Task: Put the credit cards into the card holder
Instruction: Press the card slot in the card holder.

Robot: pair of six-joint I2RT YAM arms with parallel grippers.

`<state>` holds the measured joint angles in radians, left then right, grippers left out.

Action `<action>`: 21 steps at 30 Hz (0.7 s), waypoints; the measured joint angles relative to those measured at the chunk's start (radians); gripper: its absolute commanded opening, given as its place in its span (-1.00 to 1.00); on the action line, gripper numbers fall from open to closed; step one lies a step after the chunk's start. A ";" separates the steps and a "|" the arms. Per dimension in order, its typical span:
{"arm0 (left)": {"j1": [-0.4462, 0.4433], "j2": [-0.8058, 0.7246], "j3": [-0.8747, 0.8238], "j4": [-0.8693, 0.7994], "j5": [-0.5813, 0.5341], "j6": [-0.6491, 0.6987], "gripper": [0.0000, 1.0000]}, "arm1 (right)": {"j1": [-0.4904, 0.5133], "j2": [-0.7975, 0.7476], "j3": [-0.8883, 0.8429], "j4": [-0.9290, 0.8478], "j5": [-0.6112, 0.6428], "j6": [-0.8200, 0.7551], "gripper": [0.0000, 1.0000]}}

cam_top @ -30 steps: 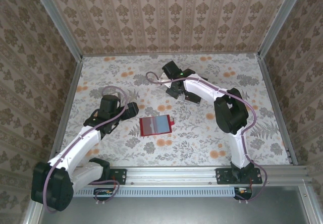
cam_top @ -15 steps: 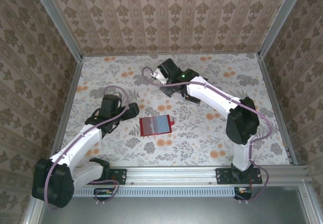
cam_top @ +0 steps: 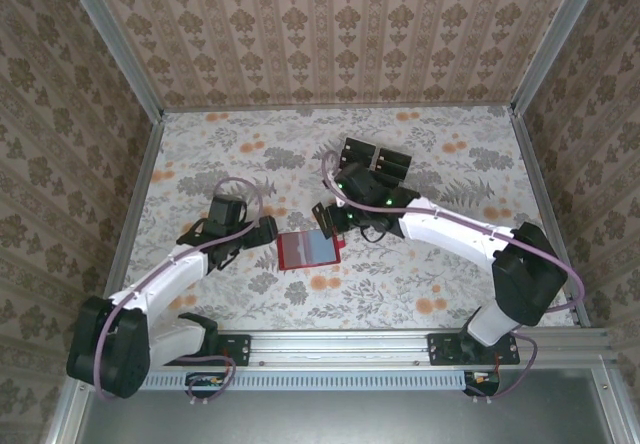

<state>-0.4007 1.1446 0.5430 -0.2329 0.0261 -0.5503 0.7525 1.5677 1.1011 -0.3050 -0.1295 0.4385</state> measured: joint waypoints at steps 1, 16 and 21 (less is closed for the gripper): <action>-0.009 0.012 0.000 0.000 -0.003 0.005 1.00 | 0.000 -0.003 -0.035 0.034 -0.020 0.039 -1.00; -0.109 0.068 0.024 -0.024 -0.091 0.029 1.00 | -0.036 0.085 -0.145 0.355 -0.209 0.284 -1.00; -0.110 0.085 0.035 -0.026 -0.102 0.030 1.00 | -0.052 0.133 -0.178 0.417 -0.243 0.311 -1.00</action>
<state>-0.5110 1.2301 0.5781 -0.2584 -0.0761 -0.5201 0.7002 1.7004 0.9234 0.1120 -0.3725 0.7490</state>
